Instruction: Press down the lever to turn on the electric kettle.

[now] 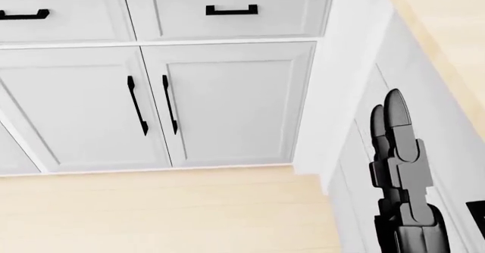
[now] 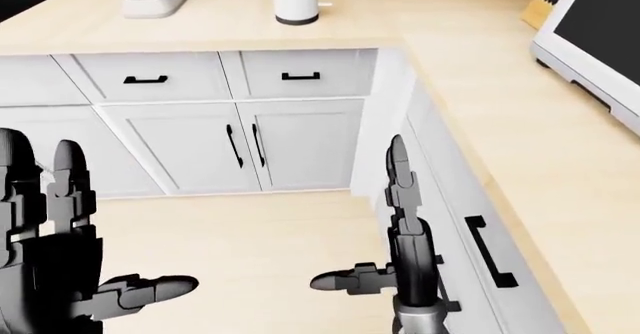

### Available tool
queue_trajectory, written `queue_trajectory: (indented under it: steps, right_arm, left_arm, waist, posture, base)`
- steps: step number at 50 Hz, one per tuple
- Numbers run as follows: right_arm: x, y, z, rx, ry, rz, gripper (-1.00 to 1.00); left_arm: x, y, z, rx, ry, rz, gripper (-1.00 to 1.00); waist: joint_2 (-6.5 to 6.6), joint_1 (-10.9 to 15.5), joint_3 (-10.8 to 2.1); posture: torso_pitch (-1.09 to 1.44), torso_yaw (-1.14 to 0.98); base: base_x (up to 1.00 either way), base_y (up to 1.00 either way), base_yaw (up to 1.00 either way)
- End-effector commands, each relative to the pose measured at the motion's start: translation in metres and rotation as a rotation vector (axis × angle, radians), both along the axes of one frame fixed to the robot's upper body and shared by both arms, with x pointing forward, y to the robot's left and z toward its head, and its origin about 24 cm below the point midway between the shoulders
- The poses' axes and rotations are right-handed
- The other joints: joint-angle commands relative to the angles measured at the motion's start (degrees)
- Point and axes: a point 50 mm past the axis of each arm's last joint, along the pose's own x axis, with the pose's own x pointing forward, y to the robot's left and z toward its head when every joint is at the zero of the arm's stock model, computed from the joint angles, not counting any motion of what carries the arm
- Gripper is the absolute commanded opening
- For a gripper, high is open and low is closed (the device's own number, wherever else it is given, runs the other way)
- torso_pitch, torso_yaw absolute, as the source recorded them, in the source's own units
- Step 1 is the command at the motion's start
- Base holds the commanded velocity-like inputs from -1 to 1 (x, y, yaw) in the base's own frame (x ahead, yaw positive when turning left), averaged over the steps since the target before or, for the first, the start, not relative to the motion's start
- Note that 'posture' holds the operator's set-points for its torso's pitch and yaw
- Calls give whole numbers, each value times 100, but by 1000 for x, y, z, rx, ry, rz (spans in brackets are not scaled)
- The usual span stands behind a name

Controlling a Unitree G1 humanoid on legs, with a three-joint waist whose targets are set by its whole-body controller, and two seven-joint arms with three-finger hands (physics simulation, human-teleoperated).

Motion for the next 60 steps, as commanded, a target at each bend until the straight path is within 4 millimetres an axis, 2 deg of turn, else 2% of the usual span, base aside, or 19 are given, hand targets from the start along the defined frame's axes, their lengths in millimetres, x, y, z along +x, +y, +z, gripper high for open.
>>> queue_trajectory:
  steps: [1, 2, 4, 5, 10, 15, 18, 19, 22, 27, 29, 31, 32, 35, 40, 45, 46, 51, 60]
  right_arm:
    - [-3, 1, 13, 0, -78, 2, 100]
    - [-3, 0, 13, 1, -79, -1, 100]
    - [-4, 1, 13, 1, -79, 4, 100]
    - [-4, 1, 12, 0, -79, 6, 100]
    - [-2, 1, 12, -2, -74, 2, 100]
    - [-2, 1, 11, -2, -71, 3, 100]
    - [-1, 1, 10, 0, -66, 2, 100]
    - [-2, 1, 10, 0, -66, 3, 100]
    - [-2, 1, 10, 0, -65, 3, 100]
    - [-2, 1, 10, -2, -62, 4, 100]
    - [-2, 1, 10, -2, -61, 4, 100]
    - [-2, 1, 10, -1, -60, 4, 100]
    - [-2, 2, 10, -3, -59, 5, 100]
    - [-1, 2, 10, -3, -57, 5, 100]
    - [-1, 2, 9, -1, -46, 2, 100]
    - [-1, 2, 9, -2, -42, 0, 100]
    - [-1, 2, 9, -2, -41, 1, 100]
    - [-1, 3, 9, -3, -40, 10, 100]
    - [-1, 3, 9, -15, -41, 1, 100]
  left_arm:
    - [-5, -2, 11, 13, -72, -3, 100]
    - [-5, -1, 10, 13, -73, -3, 100]
    - [-5, -1, 10, 12, -74, -4, 100]
    - [-5, -1, 10, 13, -72, -3, 100]
    - [-5, -2, 9, 16, -69, -3, 100]
    - [-5, -2, 10, 17, -68, -2, 100]
    - [-6, -2, 10, 15, -67, -4, 100]
    - [-6, -2, 10, 14, -66, -4, 100]
    - [-6, -2, 10, 14, -64, -4, 100]
    - [-6, -2, 10, 12, -60, -6, 100]
    - [-6, -2, 11, 11, -60, -5, 100]
    - [-7, -2, 11, 11, -59, -5, 100]
    - [-7, -2, 11, 12, -59, -5, 100]
    - [-7, -2, 12, 8, -59, -3, 100]
    - [-7, -1, 12, 5, -56, -5, 100]
    - [-6, -1, 12, 3, -53, -7, 100]
    - [-6, -1, 12, 3, -53, -8, 100]
    - [-5, -1, 13, 0, -50, -7, 100]
    - [-4, -2, 12, 2, -47, -8, 100]
  waist:
    - [5, 0, -60]
    - [34, -2, -158]
    - [40, -8, 199]
    - [33, -10, 243]
    - [-41, -32, 289]
    - [119, -41, 233]
    - [443, -3, 255]
    - [253, 42, 229]
    - [348, 51, 200]
    - [163, 93, 211]
    - [7, 112, 182]
    - [-311, 99, 76]
    - [-114, 24, 167]
    - [-209, -62, 223]
    - [-6, -66, 278]
    - [433, -148, 65]
    - [176, -154, 129]
    - [35, -58, 8]
    - [-4, -48, -15]
  posture:
    - [0, 0]
    - [0, 0]
    - [0, 0]
    - [0, 0]
    - [0, 0]
    - [0, 0]
    - [0, 0]
    - [0, 0]
    - [0, 0]
    - [0, 0]
    - [0, 0]
    - [0, 0]
    - [0, 0]
    - [0, 0]
    - [0, 0]
    - [0, 0]
    - [0, 0]
    - [0, 0]
    - [0, 0]
  base:
    - [0, 0, 0]
    - [16, 0, 0]
    - [24, 0, 0]
    - [24, 0, 0]
    - [24, 0, 0]
    - [24, 0, 0]
    - [24, 0, 0]
    - [24, 0, 0]
    - [24, 0, 0]
    - [24, 0, 0]
    - [23, 0, 0]
    - [24, 0, 0]
    - [23, 0, 0]
    - [24, 0, 0]
    - [22, 0, 0]
    - [6, 0, 0]
    - [0, 0, 0]
    - [0, 0, 0]
    - [0, 0, 0]
